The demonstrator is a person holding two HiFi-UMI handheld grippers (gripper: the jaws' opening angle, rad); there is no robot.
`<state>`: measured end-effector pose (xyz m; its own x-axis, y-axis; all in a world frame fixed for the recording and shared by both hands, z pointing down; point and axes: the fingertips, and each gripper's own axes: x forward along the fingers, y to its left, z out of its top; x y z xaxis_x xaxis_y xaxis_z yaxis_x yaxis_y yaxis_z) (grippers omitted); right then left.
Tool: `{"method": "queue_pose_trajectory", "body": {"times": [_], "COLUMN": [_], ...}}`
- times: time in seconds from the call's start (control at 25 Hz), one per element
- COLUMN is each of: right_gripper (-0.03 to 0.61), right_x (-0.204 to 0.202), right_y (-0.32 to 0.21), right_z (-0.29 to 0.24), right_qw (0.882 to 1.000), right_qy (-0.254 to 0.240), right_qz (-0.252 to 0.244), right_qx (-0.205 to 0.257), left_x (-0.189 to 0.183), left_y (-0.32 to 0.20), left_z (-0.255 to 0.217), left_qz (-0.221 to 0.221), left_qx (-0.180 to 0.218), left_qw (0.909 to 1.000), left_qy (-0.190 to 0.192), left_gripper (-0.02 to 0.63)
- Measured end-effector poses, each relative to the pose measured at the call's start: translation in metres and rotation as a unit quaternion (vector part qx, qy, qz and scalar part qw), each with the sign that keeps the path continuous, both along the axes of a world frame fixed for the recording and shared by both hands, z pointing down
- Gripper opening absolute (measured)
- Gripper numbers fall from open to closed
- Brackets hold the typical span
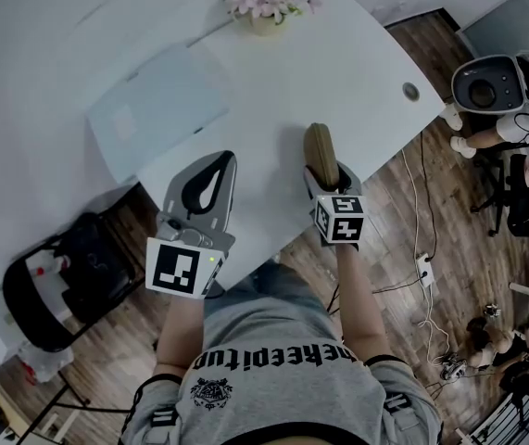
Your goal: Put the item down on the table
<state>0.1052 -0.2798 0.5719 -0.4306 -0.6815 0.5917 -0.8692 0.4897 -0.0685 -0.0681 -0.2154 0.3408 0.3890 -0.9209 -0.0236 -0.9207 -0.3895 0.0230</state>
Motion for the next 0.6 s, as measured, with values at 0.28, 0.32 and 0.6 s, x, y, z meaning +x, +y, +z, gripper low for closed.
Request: {"method": "queue_pose_trajectory", "body": {"times": [0.28, 0.32, 0.6], "right_gripper": [0.263, 0.264, 0.265], "right_x": [0.001, 0.001, -0.002], "right_y": [-0.006, -0.006, -0.009], "right_z": [0.013, 0.016, 0.021], "right_qw": [1.000, 1.000, 0.999], "right_qy": [0.016, 0.021, 0.028], "right_qz": [0.002, 0.000, -0.003], "right_qx": [-0.015, -0.018, -0.022], "left_x": [-0.005, -0.006, -0.010], "left_y": [-0.002, -0.003, -0.006], "left_z": [0.005, 0.005, 0.007], "left_qz": [-0.003, -0.003, -0.002], "left_qx": [-0.010, -0.009, -0.009], "left_qw": [0.9999, 0.9999, 1.0000], "left_qy": [-0.003, -0.002, 0.003], "left_gripper": [0.018, 0.018, 0.018]}}
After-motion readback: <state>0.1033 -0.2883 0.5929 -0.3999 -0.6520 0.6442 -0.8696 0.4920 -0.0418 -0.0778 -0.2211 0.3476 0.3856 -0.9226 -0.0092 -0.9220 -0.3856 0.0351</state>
